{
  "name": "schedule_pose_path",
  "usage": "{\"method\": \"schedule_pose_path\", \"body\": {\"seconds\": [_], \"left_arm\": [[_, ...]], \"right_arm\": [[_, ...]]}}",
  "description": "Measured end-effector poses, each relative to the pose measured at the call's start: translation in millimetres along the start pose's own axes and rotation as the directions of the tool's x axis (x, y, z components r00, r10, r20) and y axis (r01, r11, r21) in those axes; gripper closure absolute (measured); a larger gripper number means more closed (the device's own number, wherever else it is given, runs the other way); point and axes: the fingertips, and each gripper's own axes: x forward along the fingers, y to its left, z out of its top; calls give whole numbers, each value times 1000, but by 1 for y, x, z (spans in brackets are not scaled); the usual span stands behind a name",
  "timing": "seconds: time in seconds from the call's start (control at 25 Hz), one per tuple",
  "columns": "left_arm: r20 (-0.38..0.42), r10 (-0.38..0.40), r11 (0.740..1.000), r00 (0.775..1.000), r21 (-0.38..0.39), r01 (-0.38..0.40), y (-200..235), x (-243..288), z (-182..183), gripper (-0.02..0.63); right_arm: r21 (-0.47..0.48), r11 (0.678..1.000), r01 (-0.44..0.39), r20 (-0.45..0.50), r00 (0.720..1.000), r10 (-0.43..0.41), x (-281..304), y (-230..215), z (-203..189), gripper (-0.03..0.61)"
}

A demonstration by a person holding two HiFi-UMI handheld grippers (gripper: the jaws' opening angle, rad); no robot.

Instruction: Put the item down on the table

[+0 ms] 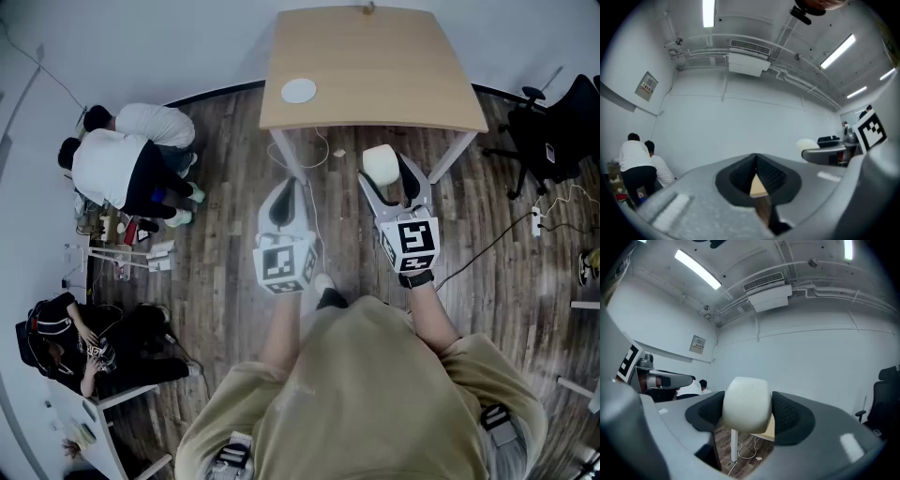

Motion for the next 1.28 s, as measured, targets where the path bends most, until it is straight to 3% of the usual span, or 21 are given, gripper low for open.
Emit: {"method": "schedule_pose_path", "body": {"seconds": [0.28,0.64,0.96,1.28], "left_arm": [[17,-3,1000,1000,-6,3,29,17,-1,612],[-14,14,1000,1000,-17,-14,86,40,-10,612],[-70,38,999,997,24,-37,145,52,-31,612],[-56,-12,999,998,-48,9,168,71,-35,611]], "right_arm": [[21,1000,-7,8,1000,7,32,9,0,255],[60,998,-22,23,1000,21,99,35,6,255],[65,997,-42,44,998,39,159,76,9,255],[33,998,-60,26,998,60,185,95,2,255]]}}
